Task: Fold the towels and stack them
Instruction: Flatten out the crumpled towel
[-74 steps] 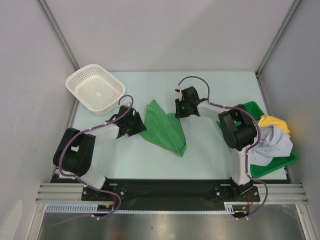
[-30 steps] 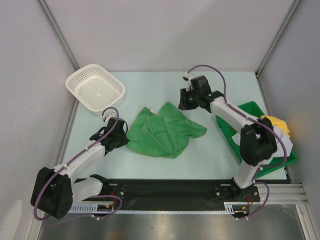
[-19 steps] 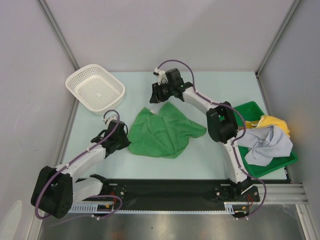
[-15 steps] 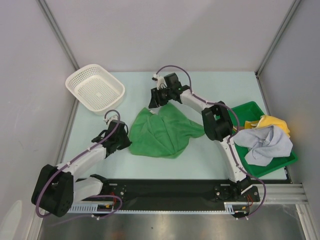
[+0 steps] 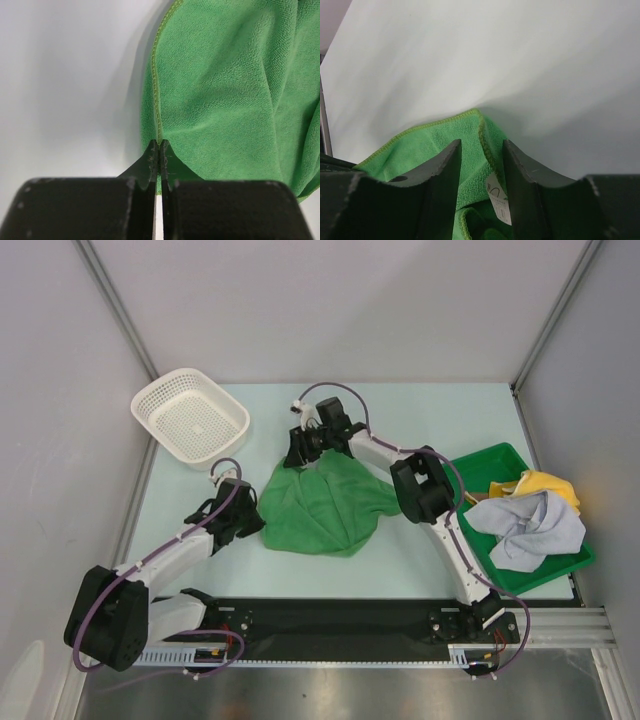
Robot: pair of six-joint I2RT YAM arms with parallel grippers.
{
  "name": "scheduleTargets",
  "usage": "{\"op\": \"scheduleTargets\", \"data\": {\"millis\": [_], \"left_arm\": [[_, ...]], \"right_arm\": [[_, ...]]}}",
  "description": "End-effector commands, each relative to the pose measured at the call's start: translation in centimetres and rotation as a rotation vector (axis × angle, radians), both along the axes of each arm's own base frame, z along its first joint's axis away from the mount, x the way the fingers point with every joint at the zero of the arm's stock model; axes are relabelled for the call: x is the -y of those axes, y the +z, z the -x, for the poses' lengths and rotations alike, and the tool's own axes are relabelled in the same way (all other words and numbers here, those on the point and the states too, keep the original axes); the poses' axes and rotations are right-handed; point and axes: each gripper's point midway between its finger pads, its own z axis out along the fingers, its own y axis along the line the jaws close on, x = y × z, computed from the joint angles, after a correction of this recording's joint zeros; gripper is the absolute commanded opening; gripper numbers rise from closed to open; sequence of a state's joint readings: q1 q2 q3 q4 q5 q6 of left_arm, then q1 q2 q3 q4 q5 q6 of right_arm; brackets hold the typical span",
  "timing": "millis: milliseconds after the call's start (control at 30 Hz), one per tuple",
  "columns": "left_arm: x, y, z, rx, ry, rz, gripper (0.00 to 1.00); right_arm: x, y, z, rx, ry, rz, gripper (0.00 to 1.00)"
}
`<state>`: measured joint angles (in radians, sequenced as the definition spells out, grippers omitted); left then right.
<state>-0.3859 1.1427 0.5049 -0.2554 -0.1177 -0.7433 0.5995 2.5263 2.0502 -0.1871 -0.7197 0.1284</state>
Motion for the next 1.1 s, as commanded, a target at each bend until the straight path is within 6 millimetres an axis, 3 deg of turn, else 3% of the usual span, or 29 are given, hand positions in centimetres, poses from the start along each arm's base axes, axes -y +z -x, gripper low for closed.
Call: {"op": "scheduleTargets", "data": {"millis": [0,233,333,467,700,900,967,1000,1067], "left_arm": [[0.5,0.6,-0.5,0.029,-0.004,0.021,0.00],[0.3,0.5,-0.4,0.028,0.000,0.016,0.00],[0.3,0.5,-0.4,0.031,0.001,0.016,0.00],[0.2,0.7,-0.4,0.035,0.004,0.016,0.00],[0.2,1.3,-0.6,0.053,0.010,0.021,0.00],[0.3,1.5,-0.3,0.054,0.005,0.030,0.00],[0.5,2.2,-0.7,0.072,-0.021,0.028,0.00],[0.4,2.4,-0.7,0.067,-0.028,0.011,0.00],[0.3,5.1,-2.3,0.124,-0.048,-0.028,0.00]], "right_arm": [[-0.9,1.9,-1.0,0.047,-0.006,-0.072,0.43],[-1.1,1.9,-1.7,0.061,-0.039,-0.075,0.36],[-1.2,2.2,-1.9,0.067,-0.044,-0.083,0.26],[-1.3,2.5,-1.7,0.065,-0.032,-0.096,0.22],[-1.3,2.3,-1.4,0.053,-0.018,-0.095,0.03],[-1.2,2.9,-1.2,0.057,-0.021,-0.099,0.00],[-0.7,3.2,-1.8,0.069,-0.058,-0.066,0.00],[-0.1,4.9,-2.4,0.100,-0.083,-0.062,0.00],[1.8,5.9,-3.6,0.114,-0.180,-0.001,0.00]]}}
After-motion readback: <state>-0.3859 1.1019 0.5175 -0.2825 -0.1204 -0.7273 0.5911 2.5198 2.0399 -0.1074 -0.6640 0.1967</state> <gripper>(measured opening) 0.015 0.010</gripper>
